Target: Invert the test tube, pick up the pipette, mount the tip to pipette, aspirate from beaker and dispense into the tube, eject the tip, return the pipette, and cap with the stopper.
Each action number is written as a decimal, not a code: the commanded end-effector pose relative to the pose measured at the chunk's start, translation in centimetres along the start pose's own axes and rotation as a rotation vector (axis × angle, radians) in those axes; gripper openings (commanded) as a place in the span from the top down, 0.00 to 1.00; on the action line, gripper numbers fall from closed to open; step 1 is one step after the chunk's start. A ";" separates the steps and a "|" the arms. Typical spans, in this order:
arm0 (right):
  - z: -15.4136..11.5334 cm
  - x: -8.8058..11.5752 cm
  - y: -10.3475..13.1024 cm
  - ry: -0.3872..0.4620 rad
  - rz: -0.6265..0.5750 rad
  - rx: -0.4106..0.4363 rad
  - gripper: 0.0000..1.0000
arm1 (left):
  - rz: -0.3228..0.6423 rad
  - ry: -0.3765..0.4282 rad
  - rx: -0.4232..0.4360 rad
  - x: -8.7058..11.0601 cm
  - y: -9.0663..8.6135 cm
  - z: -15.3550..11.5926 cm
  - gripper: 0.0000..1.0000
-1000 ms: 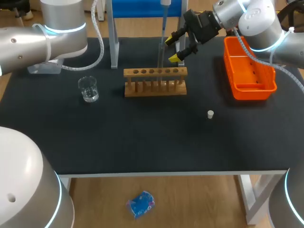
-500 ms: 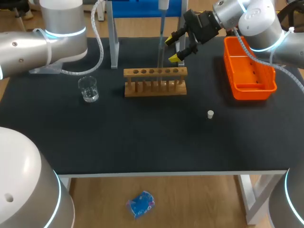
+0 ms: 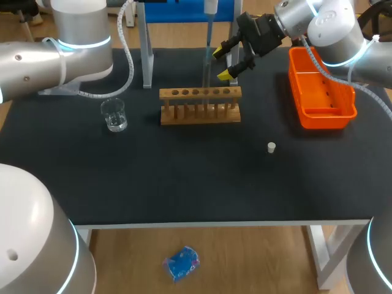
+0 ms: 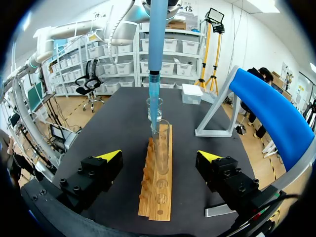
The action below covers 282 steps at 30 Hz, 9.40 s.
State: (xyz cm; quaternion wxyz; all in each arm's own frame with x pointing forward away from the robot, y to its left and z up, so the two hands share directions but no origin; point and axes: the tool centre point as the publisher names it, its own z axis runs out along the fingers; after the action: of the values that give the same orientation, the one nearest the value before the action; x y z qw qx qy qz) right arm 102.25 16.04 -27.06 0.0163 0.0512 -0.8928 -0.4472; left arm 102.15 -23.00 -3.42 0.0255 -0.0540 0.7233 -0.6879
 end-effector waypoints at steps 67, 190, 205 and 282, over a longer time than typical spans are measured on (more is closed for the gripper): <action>-0.1 -0.1 0.0 0.004 0.000 0.003 0.00 | 0.036 -0.114 0.025 -0.4 1.3 -0.5 1.00; -0.1 -0.1 0.0 0.004 0.000 0.003 0.00 | 0.043 -0.147 0.051 0.1 5.6 -0.2 1.00; -1.4 0.0 -0.1 -0.003 0.003 -0.011 0.00 | 0.043 -0.147 0.051 0.1 5.6 -0.2 1.00; -15.5 -1.0 25.0 0.212 -0.083 -0.650 1.00 | 0.043 -0.147 0.051 0.1 5.6 -0.2 1.00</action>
State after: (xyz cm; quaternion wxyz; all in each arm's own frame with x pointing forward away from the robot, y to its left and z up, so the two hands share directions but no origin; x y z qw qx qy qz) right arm 101.97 18.07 2.23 0.0891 0.1111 -0.6951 -0.7047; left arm 101.87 -22.45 -8.96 0.0930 -0.0875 0.7033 -0.6993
